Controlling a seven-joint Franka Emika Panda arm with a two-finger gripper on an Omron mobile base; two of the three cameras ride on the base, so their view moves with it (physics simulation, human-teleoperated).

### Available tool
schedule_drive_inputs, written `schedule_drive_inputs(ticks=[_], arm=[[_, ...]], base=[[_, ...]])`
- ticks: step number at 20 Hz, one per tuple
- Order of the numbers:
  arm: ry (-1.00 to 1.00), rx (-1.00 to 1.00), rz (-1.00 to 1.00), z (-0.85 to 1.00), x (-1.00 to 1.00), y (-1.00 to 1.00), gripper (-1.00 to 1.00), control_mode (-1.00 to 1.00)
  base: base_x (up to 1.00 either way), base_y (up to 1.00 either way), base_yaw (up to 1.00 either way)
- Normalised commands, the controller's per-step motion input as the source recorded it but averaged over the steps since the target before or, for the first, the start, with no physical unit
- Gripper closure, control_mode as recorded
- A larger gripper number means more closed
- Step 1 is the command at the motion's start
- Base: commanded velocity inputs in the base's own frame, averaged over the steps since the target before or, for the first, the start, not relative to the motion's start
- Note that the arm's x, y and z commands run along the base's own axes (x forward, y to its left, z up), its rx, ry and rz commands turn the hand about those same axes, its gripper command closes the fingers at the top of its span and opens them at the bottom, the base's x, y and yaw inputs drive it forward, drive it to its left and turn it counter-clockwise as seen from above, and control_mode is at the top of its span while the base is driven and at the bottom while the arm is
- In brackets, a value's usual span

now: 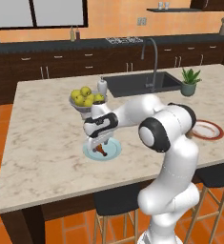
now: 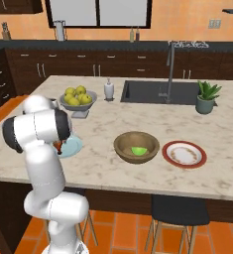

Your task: Pick the chicken drumstick and lemon wedge from their plates and place them in the bowl. Then put the bowl in the fridge.

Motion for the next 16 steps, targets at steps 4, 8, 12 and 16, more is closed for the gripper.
schedule_drive_inputs(ticks=[4,8,12,16], arm=[[0.0,0.0,0.0,-0.27,0.07,-0.02,-1.0,-1.0],[0.0,0.0,0.0,-0.21,0.0,0.0,1.0,-1.0],[0.0,0.0,0.0,-0.15,0.0,0.0,1.0,-1.0],[0.0,0.0,0.0,-0.03,-0.15,-0.21,1.0,-1.0]], base=[[0.0,0.0,0.0],[0.0,0.0,0.0],[0.0,0.0,0.0],[0.0,0.0,0.0]])
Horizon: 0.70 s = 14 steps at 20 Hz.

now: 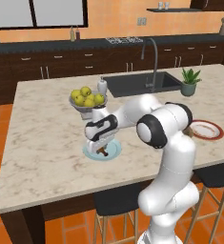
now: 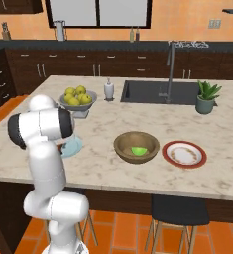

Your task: Pick the chicken drumstick and lemon wedge from their plates and place them in the bowl. Then put the bowl in the fridge.

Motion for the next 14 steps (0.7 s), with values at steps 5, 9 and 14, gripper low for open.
schedule_drive_inputs(ticks=[5,9,14], arm=[[0.0,0.03,0.01,0.34,-0.4,-0.47,1.0,-1.0],[0.0,0.05,0.0,0.98,-0.66,-0.69,1.0,-1.0],[0.0,0.02,-0.02,0.66,-0.42,-1.0,1.0,-1.0]], base=[[0.0,0.0,0.0],[0.0,0.0,0.0],[0.0,0.0,0.0]])
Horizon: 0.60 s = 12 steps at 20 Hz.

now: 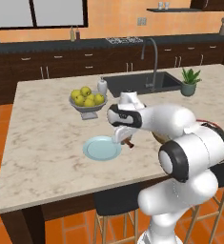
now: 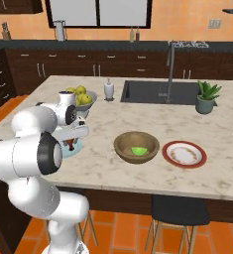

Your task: Pick the chicken drumstick and lemon wedge from their plates and place them in the bowl. Then put the bowl in the fridge.

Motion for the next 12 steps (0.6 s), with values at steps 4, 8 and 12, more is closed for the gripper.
schedule_drive_inputs(ticks=[4,8,12], arm=[[-0.01,0.0,-0.05,0.52,-0.17,-1.0,1.0,-1.0],[-0.03,0.0,-0.11,0.43,0.02,-1.0,1.0,-1.0],[0.0,0.0,-0.07,0.14,0.01,-1.0,1.0,-1.0]], base=[[0.0,0.0,0.0],[0.0,0.0,0.0],[0.0,0.0,0.0]])
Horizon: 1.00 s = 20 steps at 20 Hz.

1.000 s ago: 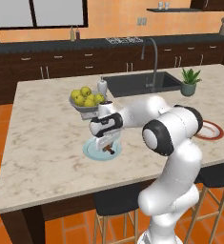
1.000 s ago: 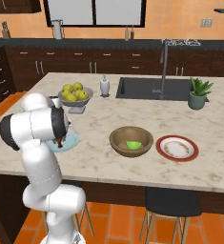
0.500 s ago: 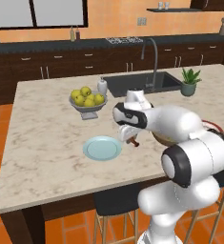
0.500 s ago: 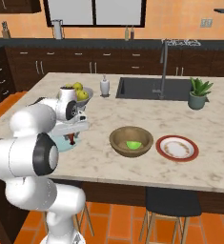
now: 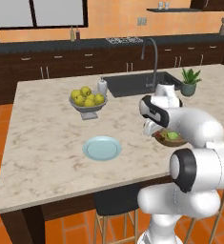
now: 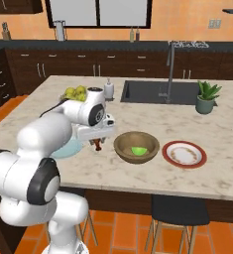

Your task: Pick the chicken drumstick and lemon wedge from their plates and place them in the bowl. Then put the bowl in the fridge.

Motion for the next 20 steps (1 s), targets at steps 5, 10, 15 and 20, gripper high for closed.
schedule_drive_inputs(ticks=[5,10,15,20], arm=[[0.0,0.0,0.0,0.0,0.09,-1.0,1.0,-1.0],[0.01,0.0,-0.03,-0.01,0.69,-0.95,1.0,-1.0],[0.01,0.0,0.0,-0.24,0.52,-0.33,1.0,-1.0],[0.0,0.0,0.01,-0.28,0.49,-0.01,1.0,-1.0]], base=[[0.0,0.0,0.0],[0.0,0.0,0.0],[0.0,0.0,0.0],[0.0,0.0,0.0]])
